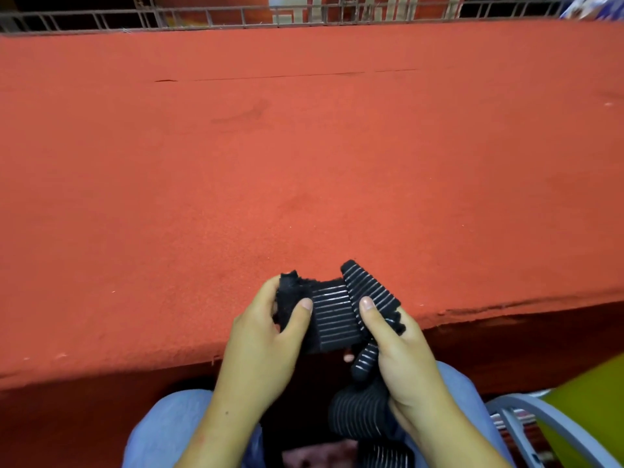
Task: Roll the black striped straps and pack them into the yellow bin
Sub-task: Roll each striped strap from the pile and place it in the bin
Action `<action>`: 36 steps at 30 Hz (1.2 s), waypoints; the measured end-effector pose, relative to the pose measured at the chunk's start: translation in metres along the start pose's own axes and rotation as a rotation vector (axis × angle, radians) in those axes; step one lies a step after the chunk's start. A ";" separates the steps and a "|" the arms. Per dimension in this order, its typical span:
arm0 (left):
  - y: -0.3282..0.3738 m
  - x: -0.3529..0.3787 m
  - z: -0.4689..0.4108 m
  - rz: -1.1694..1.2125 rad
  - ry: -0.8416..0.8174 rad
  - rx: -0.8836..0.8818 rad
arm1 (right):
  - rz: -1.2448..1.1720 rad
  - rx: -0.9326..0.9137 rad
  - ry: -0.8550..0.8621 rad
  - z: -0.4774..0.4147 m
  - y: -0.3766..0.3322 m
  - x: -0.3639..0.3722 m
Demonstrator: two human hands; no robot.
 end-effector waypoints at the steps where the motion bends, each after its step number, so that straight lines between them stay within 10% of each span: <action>1: 0.000 0.000 0.000 0.055 -0.025 -0.015 | 0.011 0.025 -0.003 0.001 0.001 -0.001; 12: -0.001 -0.016 -0.001 0.119 0.019 -0.024 | 0.376 -0.199 0.153 0.001 -0.032 -0.040; 17: 0.013 -0.005 0.004 0.215 -0.059 0.016 | 0.582 -0.271 -0.382 0.012 -0.054 0.014; 20: 0.021 -0.001 0.009 0.285 -0.078 0.025 | 0.683 -0.332 -0.391 0.011 -0.048 0.026; 36: 0.008 -0.002 0.012 0.384 -0.249 -0.102 | 0.526 -0.322 -0.377 0.012 -0.039 0.014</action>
Point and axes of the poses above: each hand's wrist, its own z-axis away from the middle knuckle, its own x-axis out of the palm, y = z × x, the point moved 5 cm from there along -z, towards the middle knuckle, and after that the axes turned 12 degrees about -x, right-handed, at the moved point
